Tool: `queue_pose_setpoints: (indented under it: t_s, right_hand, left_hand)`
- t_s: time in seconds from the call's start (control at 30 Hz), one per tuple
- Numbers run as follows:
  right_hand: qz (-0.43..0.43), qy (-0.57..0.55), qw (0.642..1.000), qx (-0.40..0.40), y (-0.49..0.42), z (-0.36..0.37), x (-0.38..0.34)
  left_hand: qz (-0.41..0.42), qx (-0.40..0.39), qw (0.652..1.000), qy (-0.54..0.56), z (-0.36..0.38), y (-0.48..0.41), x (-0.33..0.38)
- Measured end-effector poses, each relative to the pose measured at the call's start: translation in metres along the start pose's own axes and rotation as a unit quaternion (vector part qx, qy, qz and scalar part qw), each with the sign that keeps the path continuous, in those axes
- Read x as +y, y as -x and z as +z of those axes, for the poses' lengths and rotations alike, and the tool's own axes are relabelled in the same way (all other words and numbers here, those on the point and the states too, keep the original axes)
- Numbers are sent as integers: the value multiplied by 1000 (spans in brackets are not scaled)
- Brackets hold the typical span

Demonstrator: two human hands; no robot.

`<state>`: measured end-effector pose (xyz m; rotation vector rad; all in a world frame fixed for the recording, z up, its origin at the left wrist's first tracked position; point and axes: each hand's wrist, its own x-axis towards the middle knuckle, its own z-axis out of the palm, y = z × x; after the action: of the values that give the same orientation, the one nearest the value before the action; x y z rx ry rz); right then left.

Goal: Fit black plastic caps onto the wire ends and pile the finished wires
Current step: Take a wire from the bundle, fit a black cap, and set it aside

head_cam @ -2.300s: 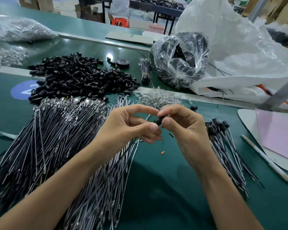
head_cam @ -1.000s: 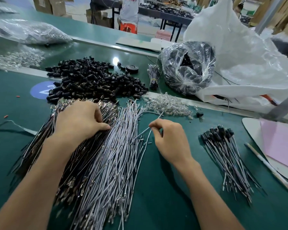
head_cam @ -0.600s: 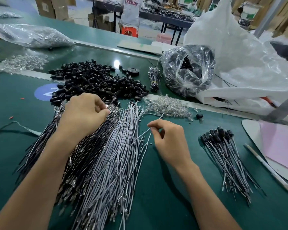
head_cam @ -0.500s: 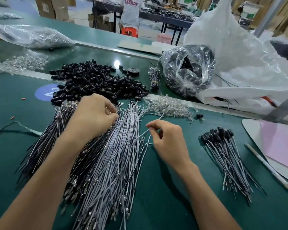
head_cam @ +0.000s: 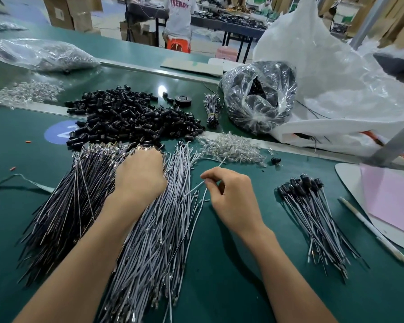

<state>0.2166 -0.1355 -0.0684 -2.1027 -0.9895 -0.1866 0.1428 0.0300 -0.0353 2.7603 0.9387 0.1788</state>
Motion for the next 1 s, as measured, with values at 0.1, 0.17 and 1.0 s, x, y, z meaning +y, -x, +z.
queue_pose_setpoints:
  t_s: [0.1,0.17,1.0]
  right_hand:
    - [-2,-1,1000,-2,0,0,0]
    - [-4,-3,1000,-1,0,-1,0]
    - [37,115,991,-54,-6,2,4]
  left_hand:
    - [-7,5,1000,-1,1,2,1]
    - [-12,10,1000,-2,0,4,2]
    - [11,-87,832,548,-26,2,35]
